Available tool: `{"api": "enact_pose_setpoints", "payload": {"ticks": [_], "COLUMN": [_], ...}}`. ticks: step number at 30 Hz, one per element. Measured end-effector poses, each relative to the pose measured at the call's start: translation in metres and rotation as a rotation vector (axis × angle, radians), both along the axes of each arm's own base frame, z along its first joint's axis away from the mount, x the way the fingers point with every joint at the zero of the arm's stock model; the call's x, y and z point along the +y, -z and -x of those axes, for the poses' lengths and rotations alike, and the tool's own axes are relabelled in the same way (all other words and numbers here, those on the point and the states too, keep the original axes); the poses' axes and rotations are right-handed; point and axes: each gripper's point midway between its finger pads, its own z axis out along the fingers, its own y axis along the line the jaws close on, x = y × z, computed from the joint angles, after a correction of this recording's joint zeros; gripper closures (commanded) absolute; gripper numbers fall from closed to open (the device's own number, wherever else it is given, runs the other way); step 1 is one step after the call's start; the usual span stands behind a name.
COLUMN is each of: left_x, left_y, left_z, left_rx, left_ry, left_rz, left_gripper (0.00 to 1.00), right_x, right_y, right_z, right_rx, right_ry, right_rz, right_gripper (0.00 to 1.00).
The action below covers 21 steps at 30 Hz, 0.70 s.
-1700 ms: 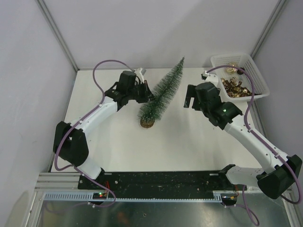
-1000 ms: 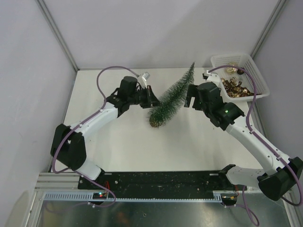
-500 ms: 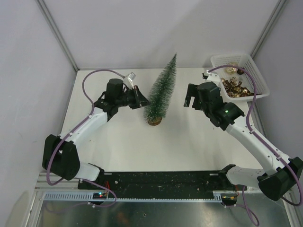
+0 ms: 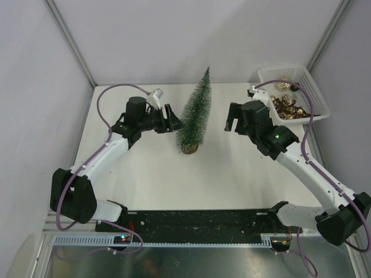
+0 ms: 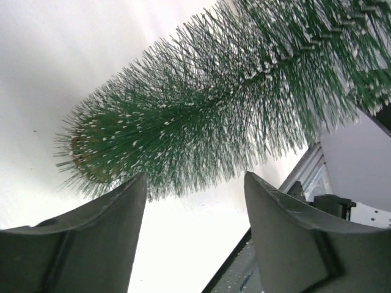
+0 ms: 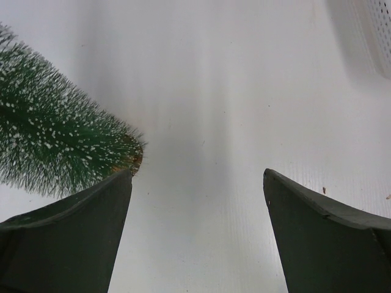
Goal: Decorate the small christmas tree
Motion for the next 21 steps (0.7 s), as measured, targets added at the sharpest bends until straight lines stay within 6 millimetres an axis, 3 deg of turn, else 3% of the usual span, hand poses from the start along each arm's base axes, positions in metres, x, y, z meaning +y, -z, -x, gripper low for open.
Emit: {"api": "enact_pose_setpoints", "payload": {"ticks": [2, 4, 11, 17, 21], "left_x": [0.006, 0.012, 0.029, 0.023, 0.017], "left_y": [0.000, 0.000, -0.012, -0.038, -0.061], "left_z": [0.001, 0.003, 0.018, 0.031, 0.024], "left_rx": [-0.012, -0.020, -0.077, -0.161, -0.260], "left_ry": [0.003, 0.008, 0.051, 0.178, 0.227], "left_rz": [-0.010, -0.024, -0.061, -0.045, -0.056], "left_gripper": [0.06, 0.02, 0.00, 0.00, 0.00], "right_x": [0.000, 0.000, -0.006, -0.004, -0.016], "right_y": [0.000, 0.000, 0.000, 0.003, 0.010], "right_z": [0.000, 0.000, -0.003, -0.003, -0.008], "right_rx": [0.000, -0.001, 0.000, 0.009, 0.025], "right_ry": [0.000, 0.001, 0.017, 0.008, 0.042], "right_rz": [0.000, 0.000, -0.003, -0.018, -0.024], "right_gripper": [0.06, 0.06, 0.05, 0.05, 0.07]}}
